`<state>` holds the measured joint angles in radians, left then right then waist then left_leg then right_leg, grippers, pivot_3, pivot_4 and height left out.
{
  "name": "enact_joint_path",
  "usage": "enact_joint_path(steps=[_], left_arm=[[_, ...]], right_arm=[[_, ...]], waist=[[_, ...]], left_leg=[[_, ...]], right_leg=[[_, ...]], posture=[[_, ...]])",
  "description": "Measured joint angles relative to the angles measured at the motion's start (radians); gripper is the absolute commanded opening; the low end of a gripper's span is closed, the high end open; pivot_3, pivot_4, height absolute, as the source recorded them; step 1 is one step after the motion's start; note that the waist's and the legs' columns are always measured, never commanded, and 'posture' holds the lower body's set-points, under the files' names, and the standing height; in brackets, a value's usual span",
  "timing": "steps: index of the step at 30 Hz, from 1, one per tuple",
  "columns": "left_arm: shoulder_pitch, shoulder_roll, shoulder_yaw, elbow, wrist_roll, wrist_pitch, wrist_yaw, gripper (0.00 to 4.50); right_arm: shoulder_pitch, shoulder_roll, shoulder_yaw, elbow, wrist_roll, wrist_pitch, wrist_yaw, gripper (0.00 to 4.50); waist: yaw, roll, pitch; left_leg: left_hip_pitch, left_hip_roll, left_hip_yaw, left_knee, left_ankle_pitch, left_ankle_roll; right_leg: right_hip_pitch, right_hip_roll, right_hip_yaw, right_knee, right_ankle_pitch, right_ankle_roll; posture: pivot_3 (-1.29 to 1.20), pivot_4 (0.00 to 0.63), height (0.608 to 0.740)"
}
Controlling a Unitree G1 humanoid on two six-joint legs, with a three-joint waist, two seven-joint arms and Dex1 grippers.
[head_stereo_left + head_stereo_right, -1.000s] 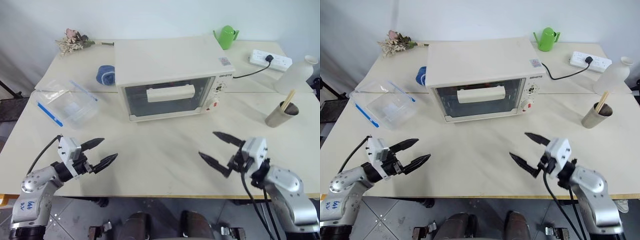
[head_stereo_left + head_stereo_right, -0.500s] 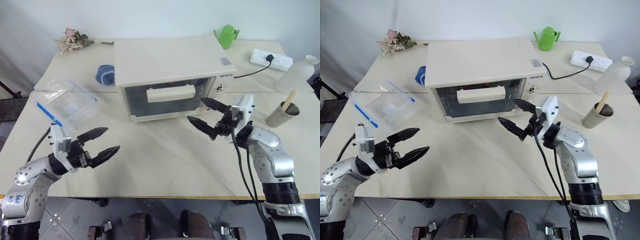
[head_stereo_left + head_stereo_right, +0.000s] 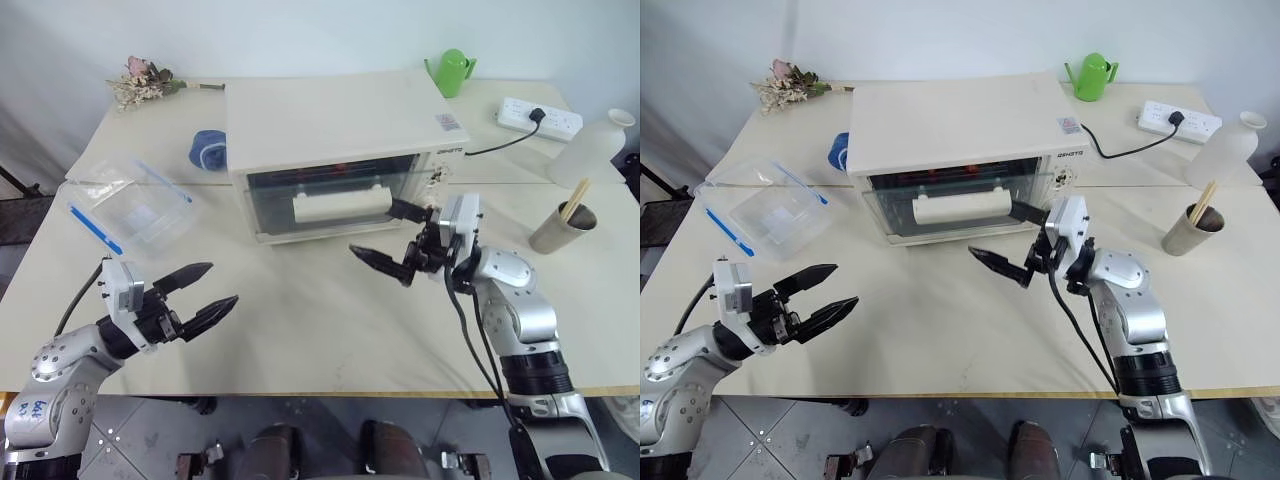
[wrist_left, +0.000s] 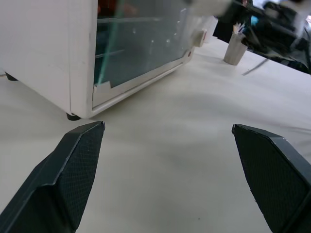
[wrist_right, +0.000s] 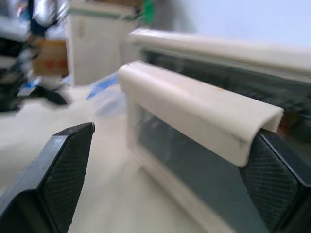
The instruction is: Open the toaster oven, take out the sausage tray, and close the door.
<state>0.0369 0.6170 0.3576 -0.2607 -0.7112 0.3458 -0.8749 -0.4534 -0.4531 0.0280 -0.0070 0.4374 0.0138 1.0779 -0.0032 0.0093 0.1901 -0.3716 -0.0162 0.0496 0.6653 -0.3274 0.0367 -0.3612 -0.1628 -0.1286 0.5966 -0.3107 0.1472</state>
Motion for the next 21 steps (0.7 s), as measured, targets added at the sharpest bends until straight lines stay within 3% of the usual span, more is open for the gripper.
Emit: enact_joint_path(steps=[2,5,13,16,21], left_arm=[[-0.037,0.0,0.0,0.006,-0.019,0.026,0.006,4.29],[-0.092,0.003,0.018,0.033,-0.054,0.048,-0.004,3.55],[-0.298,-0.036,-0.065,0.181,0.038,-0.042,-0.02,0.97],[-0.397,-0.116,-0.126,0.263,0.089,-0.086,-0.011,0.03],[-0.472,-0.18,-0.209,0.345,0.169,-0.149,-0.008,0.03]], right_arm=[[0.033,-0.031,0.017,-0.006,-0.047,-0.069,0.037,4.5],[0.071,-0.077,0.03,0.003,-0.105,-0.17,0.079,4.5],[0.072,-0.093,0.03,0.042,-0.149,-0.279,0.077,4.5],[0.073,-0.091,0.028,0.045,-0.151,-0.286,0.055,4.5],[0.111,-0.09,0.029,0.027,-0.165,-0.296,0.016,4.5]], waist=[[0.0,0.0,0.0],[0.0,0.0,0.0],[0.002,-0.001,0.0],[0.008,-0.001,0.0],[0.005,-0.002,0.0]], left_leg=[[0.0,0.0,0.001,0.0,0.0,0.0],[0.0,0.0,0.001,0.0,0.0,0.0],[0.0,-0.001,0.001,0.001,0.0,0.0],[0.0,-0.001,0.0,0.003,0.0,0.0],[0.0,-0.001,0.0,0.001,0.0,0.0]], right_leg=[[0.0,0.0,0.0,0.0,0.0,0.0],[0.0,0.0,0.001,0.0,0.0,0.0],[0.001,0.0,0.0,0.0,0.0,0.0],[0.002,0.0,-0.002,0.0,0.0,0.0],[0.001,0.0,-0.002,0.0,0.0,0.001]], posture=[[0.0,0.15,0.74],[0.0,0.15,0.74],[0.0,0.15,0.74],[0.0,0.15,0.74],[0.0,0.15,0.74]])
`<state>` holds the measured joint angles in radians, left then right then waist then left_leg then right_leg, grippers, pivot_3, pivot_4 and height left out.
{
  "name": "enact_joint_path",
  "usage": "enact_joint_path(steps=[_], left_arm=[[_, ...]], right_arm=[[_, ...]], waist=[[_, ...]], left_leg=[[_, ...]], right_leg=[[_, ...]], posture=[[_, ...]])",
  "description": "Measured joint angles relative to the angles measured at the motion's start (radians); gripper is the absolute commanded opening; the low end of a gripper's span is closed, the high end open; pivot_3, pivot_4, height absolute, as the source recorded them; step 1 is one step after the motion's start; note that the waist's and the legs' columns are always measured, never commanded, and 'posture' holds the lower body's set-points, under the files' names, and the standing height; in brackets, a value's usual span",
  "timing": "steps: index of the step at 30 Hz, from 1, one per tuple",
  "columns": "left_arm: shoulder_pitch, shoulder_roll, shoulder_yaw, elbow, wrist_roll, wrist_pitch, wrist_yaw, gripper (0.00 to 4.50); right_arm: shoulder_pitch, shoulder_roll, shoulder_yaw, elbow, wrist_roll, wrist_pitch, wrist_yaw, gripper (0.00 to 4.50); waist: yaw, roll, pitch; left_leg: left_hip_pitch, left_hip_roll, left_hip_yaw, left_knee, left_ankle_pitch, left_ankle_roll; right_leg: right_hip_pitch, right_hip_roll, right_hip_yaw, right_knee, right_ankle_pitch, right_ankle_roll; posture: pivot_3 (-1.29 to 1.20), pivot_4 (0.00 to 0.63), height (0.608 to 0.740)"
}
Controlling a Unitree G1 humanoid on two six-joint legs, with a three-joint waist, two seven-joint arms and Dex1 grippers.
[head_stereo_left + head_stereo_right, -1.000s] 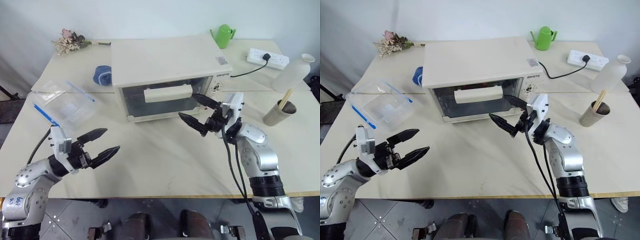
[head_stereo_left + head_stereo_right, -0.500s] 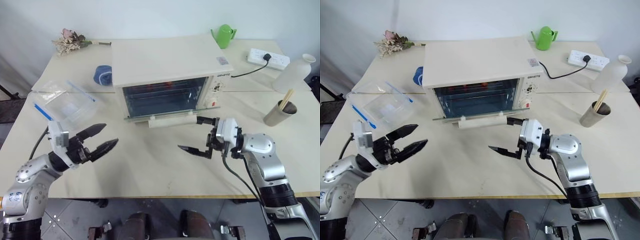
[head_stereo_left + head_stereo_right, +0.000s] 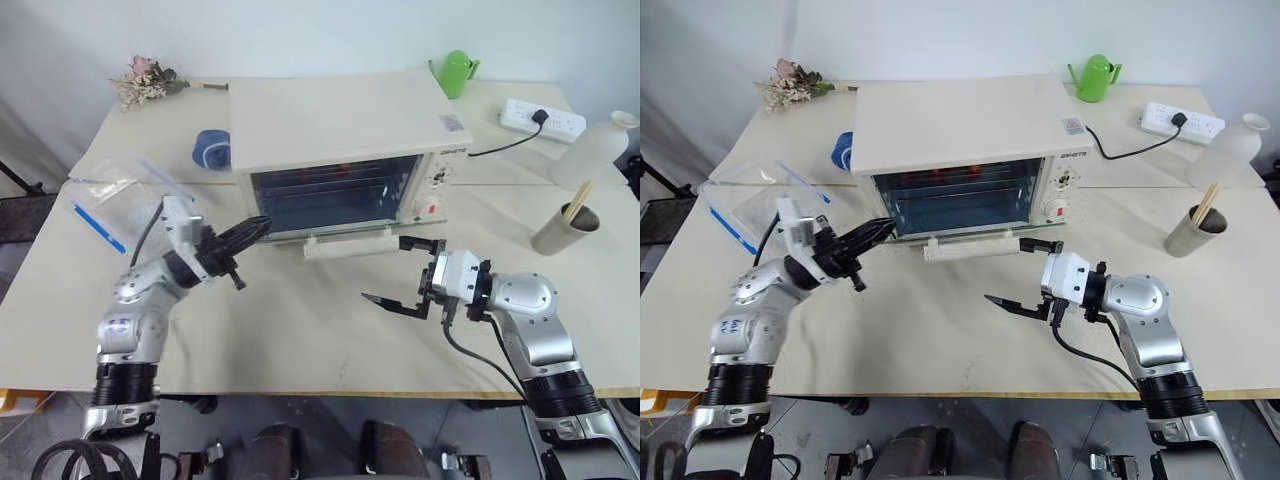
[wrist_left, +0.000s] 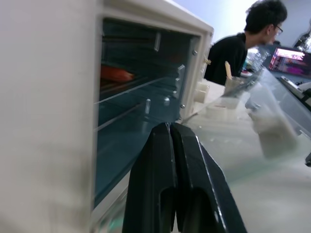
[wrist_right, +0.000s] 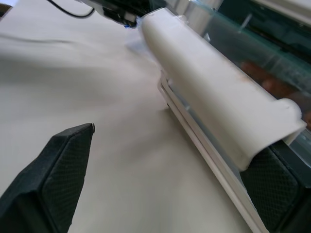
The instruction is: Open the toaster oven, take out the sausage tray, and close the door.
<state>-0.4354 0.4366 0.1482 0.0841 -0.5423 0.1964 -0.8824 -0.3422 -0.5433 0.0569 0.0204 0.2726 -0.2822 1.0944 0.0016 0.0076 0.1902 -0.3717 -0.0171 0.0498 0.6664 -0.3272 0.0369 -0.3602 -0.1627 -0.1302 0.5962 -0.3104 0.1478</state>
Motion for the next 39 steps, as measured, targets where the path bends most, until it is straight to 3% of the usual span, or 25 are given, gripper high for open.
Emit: enact_joint_path(steps=[7,13,19,24,30,33,39], left_arm=[[0.005,-0.004,-0.052,0.012,0.033,-0.008,-0.052,0.03],[0.037,0.005,-0.111,0.048,0.089,-0.041,-0.117,0.03],[0.063,0.005,-0.126,0.054,0.117,-0.07,-0.119,0.03],[0.123,-0.005,-0.142,0.05,0.155,-0.112,-0.108,0.03],[0.176,-0.015,-0.131,0.0,0.158,-0.136,-0.061,0.03],[0.225,-0.036,-0.101,-0.042,0.139,-0.132,-0.016,0.56],[0.351,-0.04,0.014,-0.228,0.054,-0.086,0.081,2.44]], right_arm=[[0.165,-0.021,-0.052,-0.086,-0.009,0.005,-0.088,4.5],[0.427,-0.077,-0.217,-0.104,-0.027,0.007,-0.188,4.5],[0.506,-0.126,-0.362,-0.106,-0.029,0.025,-0.262,4.5],[0.302,-0.153,-0.347,-0.184,-0.117,0.131,-0.376,4.5],[0.075,-0.095,-0.125,-0.249,-0.275,0.266,-0.471,4.5],[-0.048,-0.048,-0.013,-0.201,-0.396,0.283,-0.521,4.5],[-0.285,0.035,0.217,0.026,-0.705,0.183,-0.666,4.5]], waist=[[0.009,0.0,0.0],[0.025,0.0,0.0],[0.018,0.0,0.0],[0.002,0.0,0.0],[0.007,0.0,-0.001],[-0.001,0.0,-0.001],[-0.015,0.0,-0.001]], left_leg=[[0.0,0.0,0.0,0.002,0.0,0.0],[0.0,-0.001,0.001,0.002,0.0,0.001],[0.002,0.001,0.004,0.001,0.001,0.0],[0.003,0.002,0.006,0.002,0.001,0.001],[0.001,0.0,0.003,0.001,0.001,0.0],[0.0,-0.001,0.003,0.002,0.001,0.001],[0.0,0.001,0.003,0.001,0.001,0.0]], right_leg=[[0.001,-0.001,0.0,0.0,0.0,0.0],[0.002,-0.001,0.001,-0.002,0.0,0.0],[0.002,0.0,0.003,-0.001,0.0,0.0],[0.0,0.0,0.006,0.0,0.0,0.0],[-0.001,-0.001,0.003,0.001,0.0,0.0],[-0.001,-0.002,0.003,0.0,0.0,0.0],[-0.002,-0.001,0.002,0.002,0.0,0.0]], posture=[[0.0,0.15,0.74],[0.0,0.15,0.74],[0.0,0.15,0.74],[0.0,0.15,0.74],[0.0,0.15,0.74],[0.0,0.15,0.74],[0.0,0.15,0.74]])
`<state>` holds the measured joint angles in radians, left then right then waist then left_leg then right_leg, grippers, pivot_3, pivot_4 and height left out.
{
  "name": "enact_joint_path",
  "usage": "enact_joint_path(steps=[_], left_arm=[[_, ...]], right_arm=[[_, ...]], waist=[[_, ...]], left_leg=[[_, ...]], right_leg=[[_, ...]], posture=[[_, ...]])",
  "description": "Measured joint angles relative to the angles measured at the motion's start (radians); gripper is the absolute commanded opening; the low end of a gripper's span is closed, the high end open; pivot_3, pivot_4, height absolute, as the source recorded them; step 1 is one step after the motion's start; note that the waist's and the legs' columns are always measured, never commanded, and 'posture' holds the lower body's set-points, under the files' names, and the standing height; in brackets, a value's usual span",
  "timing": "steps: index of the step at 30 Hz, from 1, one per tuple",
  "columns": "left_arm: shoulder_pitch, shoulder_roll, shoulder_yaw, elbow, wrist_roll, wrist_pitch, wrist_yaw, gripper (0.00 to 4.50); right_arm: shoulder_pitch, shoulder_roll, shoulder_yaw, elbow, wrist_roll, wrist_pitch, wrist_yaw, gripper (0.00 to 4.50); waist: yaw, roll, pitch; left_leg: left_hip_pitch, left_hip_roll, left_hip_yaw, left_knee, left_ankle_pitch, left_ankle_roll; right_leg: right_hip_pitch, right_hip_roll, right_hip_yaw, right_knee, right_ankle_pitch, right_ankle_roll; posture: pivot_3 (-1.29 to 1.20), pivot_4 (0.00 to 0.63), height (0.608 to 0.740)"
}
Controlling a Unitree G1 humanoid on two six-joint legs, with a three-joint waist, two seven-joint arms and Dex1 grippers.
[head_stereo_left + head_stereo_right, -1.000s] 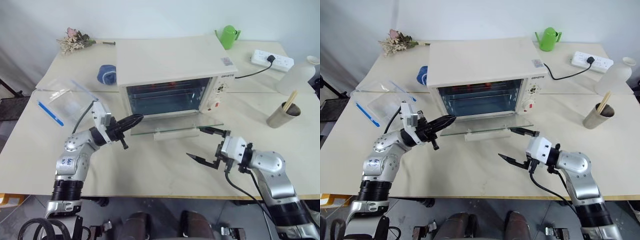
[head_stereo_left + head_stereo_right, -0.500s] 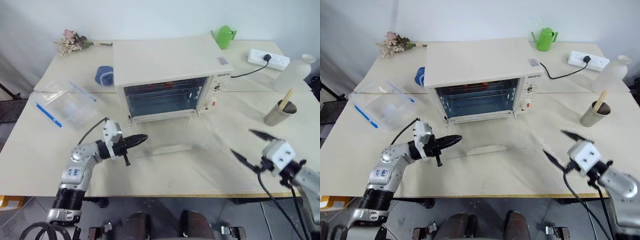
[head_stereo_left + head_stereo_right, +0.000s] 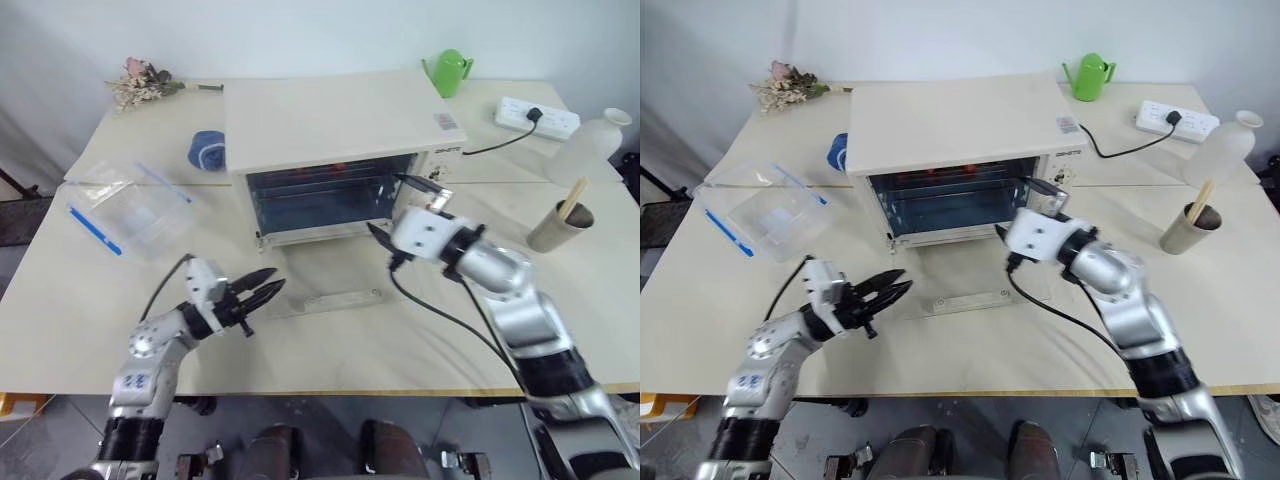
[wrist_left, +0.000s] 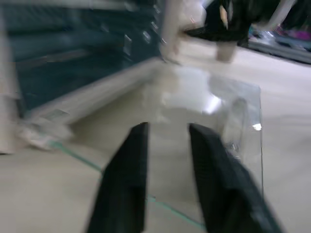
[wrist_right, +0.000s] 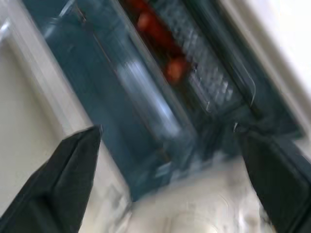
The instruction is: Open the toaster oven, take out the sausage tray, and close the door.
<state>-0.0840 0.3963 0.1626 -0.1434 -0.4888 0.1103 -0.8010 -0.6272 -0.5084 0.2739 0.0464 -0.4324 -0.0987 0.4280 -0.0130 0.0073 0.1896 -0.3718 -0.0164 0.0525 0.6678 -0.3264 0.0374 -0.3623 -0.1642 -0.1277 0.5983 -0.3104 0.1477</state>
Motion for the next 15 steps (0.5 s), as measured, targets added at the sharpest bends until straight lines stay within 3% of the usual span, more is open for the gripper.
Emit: enact_joint_path(steps=[7,13,15], left_arm=[[0.113,-0.004,0.062,-0.161,-0.062,0.062,0.089,4.44],[0.136,-0.01,0.059,-0.211,-0.074,0.08,0.12,4.47],[0.135,-0.016,0.053,-0.215,-0.074,0.083,0.126,4.5]], right_arm=[[-0.154,0.108,0.091,0.234,-0.167,-0.035,-0.163,4.5],[-0.213,0.128,0.11,0.347,-0.235,-0.007,-0.247,4.5],[-0.214,0.128,0.11,0.36,-0.245,0.006,-0.259,4.12]], waist=[[-0.001,0.0,0.0],[-0.005,0.0,0.0],[-0.009,0.0,0.0]], left_leg=[[-0.001,-0.001,-0.003,0.0,0.0,0.0],[-0.001,-0.001,-0.003,0.0,0.0,0.0],[-0.001,-0.001,-0.003,0.0,0.0,0.0]], right_leg=[[0.001,0.0,-0.001,0.0,0.0,0.0],[0.001,0.0,-0.001,0.001,0.0,0.0],[0.001,0.0,-0.001,0.001,0.0,0.0]], posture=[[0.0,0.15,0.74],[0.0,0.15,0.74],[0.0,0.15,0.74]])
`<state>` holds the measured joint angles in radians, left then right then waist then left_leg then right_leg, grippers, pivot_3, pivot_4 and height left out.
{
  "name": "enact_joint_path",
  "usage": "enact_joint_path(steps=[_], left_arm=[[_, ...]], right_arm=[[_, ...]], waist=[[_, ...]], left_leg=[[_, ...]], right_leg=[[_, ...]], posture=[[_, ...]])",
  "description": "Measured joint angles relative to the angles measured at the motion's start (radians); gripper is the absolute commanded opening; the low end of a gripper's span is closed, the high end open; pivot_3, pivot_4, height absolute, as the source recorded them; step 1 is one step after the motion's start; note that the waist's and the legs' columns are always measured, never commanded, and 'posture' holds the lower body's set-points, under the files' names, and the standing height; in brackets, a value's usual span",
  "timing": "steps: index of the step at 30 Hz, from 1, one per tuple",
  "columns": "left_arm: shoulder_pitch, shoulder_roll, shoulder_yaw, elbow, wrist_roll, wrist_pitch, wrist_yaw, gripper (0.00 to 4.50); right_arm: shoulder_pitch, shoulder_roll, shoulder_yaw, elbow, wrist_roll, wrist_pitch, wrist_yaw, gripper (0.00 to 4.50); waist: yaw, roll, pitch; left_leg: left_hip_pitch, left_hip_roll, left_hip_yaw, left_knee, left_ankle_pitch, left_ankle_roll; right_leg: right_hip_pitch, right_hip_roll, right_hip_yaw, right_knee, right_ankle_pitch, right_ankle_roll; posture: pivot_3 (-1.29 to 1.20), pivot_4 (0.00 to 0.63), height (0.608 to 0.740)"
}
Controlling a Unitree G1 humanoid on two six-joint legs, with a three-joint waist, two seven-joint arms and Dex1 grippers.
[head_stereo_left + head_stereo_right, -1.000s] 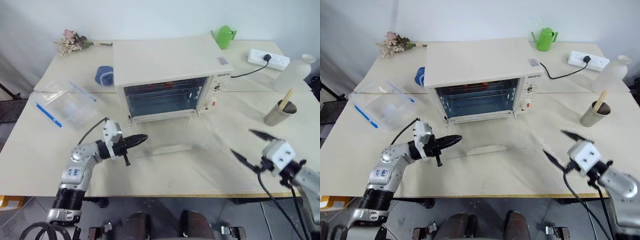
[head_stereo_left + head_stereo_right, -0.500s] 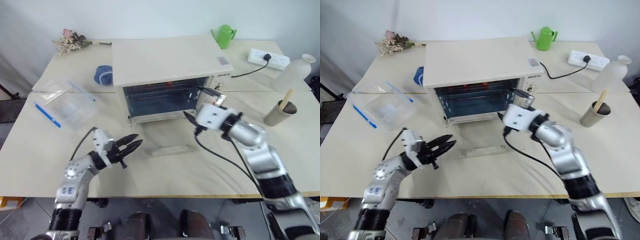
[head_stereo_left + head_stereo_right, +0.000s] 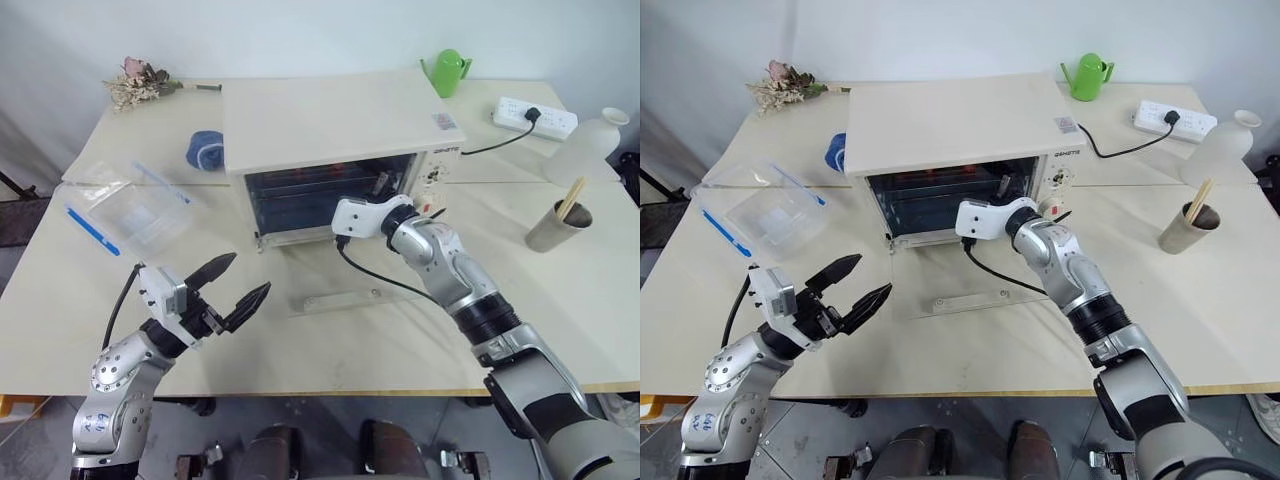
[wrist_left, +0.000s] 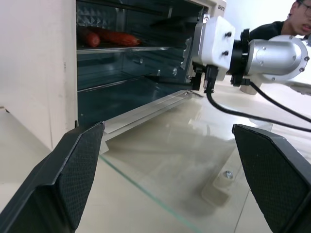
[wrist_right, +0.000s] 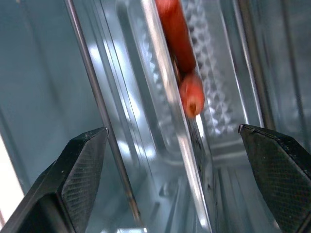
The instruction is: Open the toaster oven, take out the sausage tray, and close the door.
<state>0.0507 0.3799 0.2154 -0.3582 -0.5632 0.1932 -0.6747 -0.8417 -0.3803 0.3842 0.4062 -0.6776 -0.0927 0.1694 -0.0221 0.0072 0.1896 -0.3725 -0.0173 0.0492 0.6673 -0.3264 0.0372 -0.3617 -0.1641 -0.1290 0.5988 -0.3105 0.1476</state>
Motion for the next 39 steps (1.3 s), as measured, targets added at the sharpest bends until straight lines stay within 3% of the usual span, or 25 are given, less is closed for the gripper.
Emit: enact_joint_path(steps=[2,13,30,39], left_arm=[[-0.008,0.0,-0.004,0.0,0.0,0.003,0.0,4.5],[-0.126,0.011,-0.031,0.071,0.0,0.006,-0.045,4.5],[-0.415,0.033,-0.046,0.303,0.008,0.003,-0.126,4.5],[-0.478,0.046,-0.043,0.384,0.003,0.019,-0.157,4.5]], right_arm=[[-0.006,0.0,0.002,0.018,-0.01,0.011,-0.005,3.66],[-0.094,0.047,0.05,0.113,-0.085,0.011,-0.058,0.05],[-0.093,0.03,0.05,0.097,-0.103,-0.014,-0.053,0.02],[0.098,-0.058,0.004,-0.204,-0.078,-0.035,0.072,0.02]], waist=[[-0.005,0.0,0.0],[-0.012,-0.001,0.0],[-0.013,-0.002,-0.001],[-0.006,-0.003,-0.001]], left_leg=[[0.0,0.0,0.0,0.0,0.0,0.0],[0.0,0.001,0.001,-0.001,0.0,-0.001],[-0.004,0.001,0.001,-0.001,0.001,-0.002],[-0.005,0.002,0.001,0.0,0.002,-0.003]], right_leg=[[0.0,0.0,0.0,0.0,0.0,0.0],[-0.003,0.002,0.001,0.003,0.0,0.0],[-0.01,0.002,0.002,0.008,0.0,0.0],[-0.011,0.002,0.002,0.01,0.0,0.0]], posture=[[0.0,0.15,0.74],[0.0,0.15,0.74],[0.0,0.15,0.74],[0.0,0.15,0.74]])
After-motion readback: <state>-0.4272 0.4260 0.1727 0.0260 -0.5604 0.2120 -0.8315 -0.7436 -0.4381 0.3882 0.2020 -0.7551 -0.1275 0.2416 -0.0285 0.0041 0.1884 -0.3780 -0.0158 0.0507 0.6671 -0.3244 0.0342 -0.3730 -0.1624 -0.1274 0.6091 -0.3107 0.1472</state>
